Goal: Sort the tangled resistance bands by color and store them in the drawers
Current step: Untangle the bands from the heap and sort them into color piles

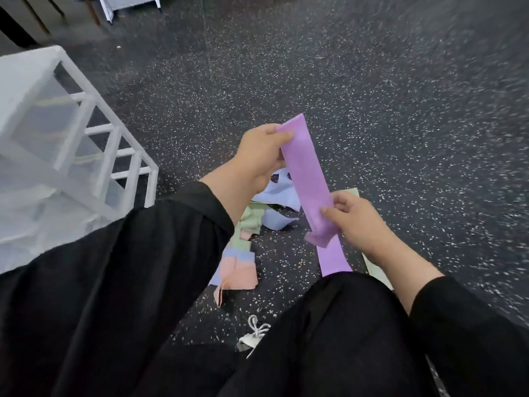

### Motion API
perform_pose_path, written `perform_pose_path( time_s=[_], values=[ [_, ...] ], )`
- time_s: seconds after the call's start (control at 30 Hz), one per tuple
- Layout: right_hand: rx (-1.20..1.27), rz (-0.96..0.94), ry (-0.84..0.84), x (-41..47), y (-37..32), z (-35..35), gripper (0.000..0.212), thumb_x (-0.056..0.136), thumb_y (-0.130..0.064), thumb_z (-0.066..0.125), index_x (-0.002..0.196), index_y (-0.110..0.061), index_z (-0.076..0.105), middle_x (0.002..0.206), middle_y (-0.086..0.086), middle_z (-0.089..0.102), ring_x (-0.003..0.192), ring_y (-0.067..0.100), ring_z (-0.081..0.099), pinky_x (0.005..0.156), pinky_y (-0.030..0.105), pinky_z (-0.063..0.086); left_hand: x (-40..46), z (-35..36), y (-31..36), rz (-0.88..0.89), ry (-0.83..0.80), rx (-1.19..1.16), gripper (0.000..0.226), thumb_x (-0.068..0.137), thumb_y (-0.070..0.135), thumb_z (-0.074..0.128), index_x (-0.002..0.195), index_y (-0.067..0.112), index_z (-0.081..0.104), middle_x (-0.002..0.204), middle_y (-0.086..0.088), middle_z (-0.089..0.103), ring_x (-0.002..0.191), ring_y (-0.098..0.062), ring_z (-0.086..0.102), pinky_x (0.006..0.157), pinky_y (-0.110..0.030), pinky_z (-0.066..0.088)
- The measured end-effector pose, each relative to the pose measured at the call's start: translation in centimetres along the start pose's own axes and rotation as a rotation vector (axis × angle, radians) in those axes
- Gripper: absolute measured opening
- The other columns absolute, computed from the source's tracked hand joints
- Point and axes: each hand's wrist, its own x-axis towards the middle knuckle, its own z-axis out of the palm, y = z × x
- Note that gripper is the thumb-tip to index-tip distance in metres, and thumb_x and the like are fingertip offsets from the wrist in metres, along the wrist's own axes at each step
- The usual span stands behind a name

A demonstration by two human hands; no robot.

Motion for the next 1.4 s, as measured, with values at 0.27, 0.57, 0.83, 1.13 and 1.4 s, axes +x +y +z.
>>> perform_pose_path(
  time_s=[0.27, 0.57, 0.83, 1.13, 1.4],
  values=[
    [-0.12, 0.246, 0.009, -0.2, 8.5, -1.1, 0.006, 0.093, -0.02, 0.067, 0.099, -0.017, 0.068, 0.092, 0.014, 0.074, 0.072, 0.014, 0.059, 0.071, 0.032, 0.044, 3.9, 5.1, -8.3, -0.138, -0.029, 0.166, 0.012, 0.098, 0.004, 0.059, 0.092, 0.01, 0.067, 0.092, -0.013, 0.063, 0.083, -0.024, 0.057, 0.075, -0.039, 0.049],
    [-0.415, 0.409, 0.017, 2.5, 11.5, -1.1, 0.058, 0.095, -0.026, 0.065, 0.148, -0.014, 0.045, 0.136, 0.008, 0.06, 0.108, 0.026, 0.062, 0.091, 0.033, 0.048, 6.8, 5.3, -11.5, -0.168, -0.131, 0.536, 0.037, 0.103, 0.022, 0.059, 0.138, 0.009, 0.057, 0.136, -0.017, 0.06, 0.122, -0.035, 0.058, 0.084, -0.032, 0.042],
    [-0.739, 0.125, -0.245, 8.4, 2.4, 3.3, 0.035, 0.097, -0.039, 0.061, 0.128, -0.024, 0.062, 0.124, -0.003, 0.065, 0.108, 0.023, 0.062, 0.088, 0.036, 0.051, -1.4, -3.6, -17.9, -0.062, 0.085, 0.815, 0.022, 0.102, 0.015, 0.053, 0.113, 0.009, 0.071, 0.11, -0.009, 0.074, 0.102, -0.028, 0.066, 0.087, -0.035, 0.05],
    [-0.708, -0.095, -0.455, 9.2, -1.7, 17.8, 0.044, 0.102, -0.029, 0.054, 0.145, -0.018, 0.051, 0.143, 0.006, 0.057, 0.125, 0.024, 0.056, 0.098, 0.03, 0.042, -5.5, -14.5, -18.8, -0.072, 0.143, 0.986, 0.021, 0.101, 0.016, 0.051, 0.108, 0.009, 0.07, 0.106, -0.012, 0.069, 0.098, -0.03, 0.062, 0.076, -0.036, 0.043],
    [-0.835, -0.096, -0.415, 11.2, 3.4, 19.8, 0.055, 0.103, -0.026, 0.049, 0.155, -0.022, 0.033, 0.167, 0.002, 0.018, 0.15, 0.027, 0.026, 0.118, 0.045, 0.032, -5.7, -20.1, -19.4, -0.008, 0.19, 1.09, 0.028, 0.101, 0.015, 0.051, 0.122, 0.008, 0.067, 0.124, -0.01, 0.063, 0.114, -0.029, 0.059, 0.101, -0.041, 0.045]
  ],
)
